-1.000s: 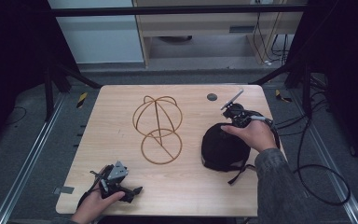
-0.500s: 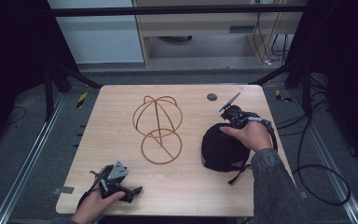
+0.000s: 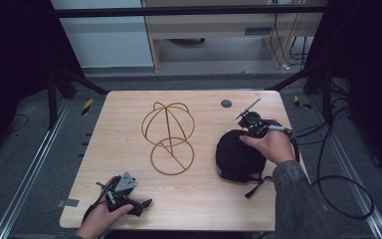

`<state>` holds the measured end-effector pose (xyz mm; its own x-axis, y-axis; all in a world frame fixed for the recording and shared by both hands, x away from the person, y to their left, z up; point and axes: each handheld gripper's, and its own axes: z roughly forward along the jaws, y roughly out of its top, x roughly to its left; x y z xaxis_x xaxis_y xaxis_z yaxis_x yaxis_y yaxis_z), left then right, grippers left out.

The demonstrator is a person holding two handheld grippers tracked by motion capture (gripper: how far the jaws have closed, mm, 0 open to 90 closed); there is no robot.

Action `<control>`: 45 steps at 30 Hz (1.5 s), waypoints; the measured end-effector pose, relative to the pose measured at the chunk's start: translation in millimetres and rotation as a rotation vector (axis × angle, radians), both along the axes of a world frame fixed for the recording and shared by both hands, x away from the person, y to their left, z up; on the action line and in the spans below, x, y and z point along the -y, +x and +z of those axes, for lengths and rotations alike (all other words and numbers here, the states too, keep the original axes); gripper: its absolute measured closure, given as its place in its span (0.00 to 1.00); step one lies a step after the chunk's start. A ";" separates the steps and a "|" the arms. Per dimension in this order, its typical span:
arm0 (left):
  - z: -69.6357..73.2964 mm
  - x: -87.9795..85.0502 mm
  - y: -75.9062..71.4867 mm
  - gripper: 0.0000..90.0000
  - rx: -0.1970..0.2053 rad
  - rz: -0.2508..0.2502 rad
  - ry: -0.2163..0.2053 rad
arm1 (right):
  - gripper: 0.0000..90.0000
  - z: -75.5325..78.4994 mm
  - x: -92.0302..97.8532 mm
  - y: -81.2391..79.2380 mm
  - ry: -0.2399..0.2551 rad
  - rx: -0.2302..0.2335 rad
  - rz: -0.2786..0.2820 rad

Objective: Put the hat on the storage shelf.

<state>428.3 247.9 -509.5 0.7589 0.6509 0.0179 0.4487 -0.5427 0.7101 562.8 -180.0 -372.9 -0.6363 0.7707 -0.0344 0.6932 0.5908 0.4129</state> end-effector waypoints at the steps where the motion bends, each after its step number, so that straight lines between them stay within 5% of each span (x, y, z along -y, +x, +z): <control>1: 0.0 0.0 0.0 0.00 0.000 0.000 -0.001 | 0.81 6.7 1.7 -4.6 0.021 0.023 0.004; 6: 0.0 0.0 -0.1 0.00 0.000 0.000 0.000 | 0.81 21.7 6.1 -14.8 0.072 0.073 0.002; 11: -0.1 0.1 -0.2 0.00 -0.001 0.002 -0.002 | 0.81 41.5 19.6 -32.8 0.179 0.153 -0.014; 15: -0.1 0.2 -0.2 0.00 -0.001 0.002 -0.002 | 0.81 52.5 25.6 -42.7 0.205 0.204 -0.010; 29: 0.0 0.1 -0.1 0.00 0.001 0.001 0.000 | 0.82 78.4 33.8 -57.0 0.217 0.266 -0.013; 45: 0.0 0.2 -0.2 0.00 0.000 0.002 0.000 | 0.82 111.6 20.9 -62.4 0.204 0.330 0.015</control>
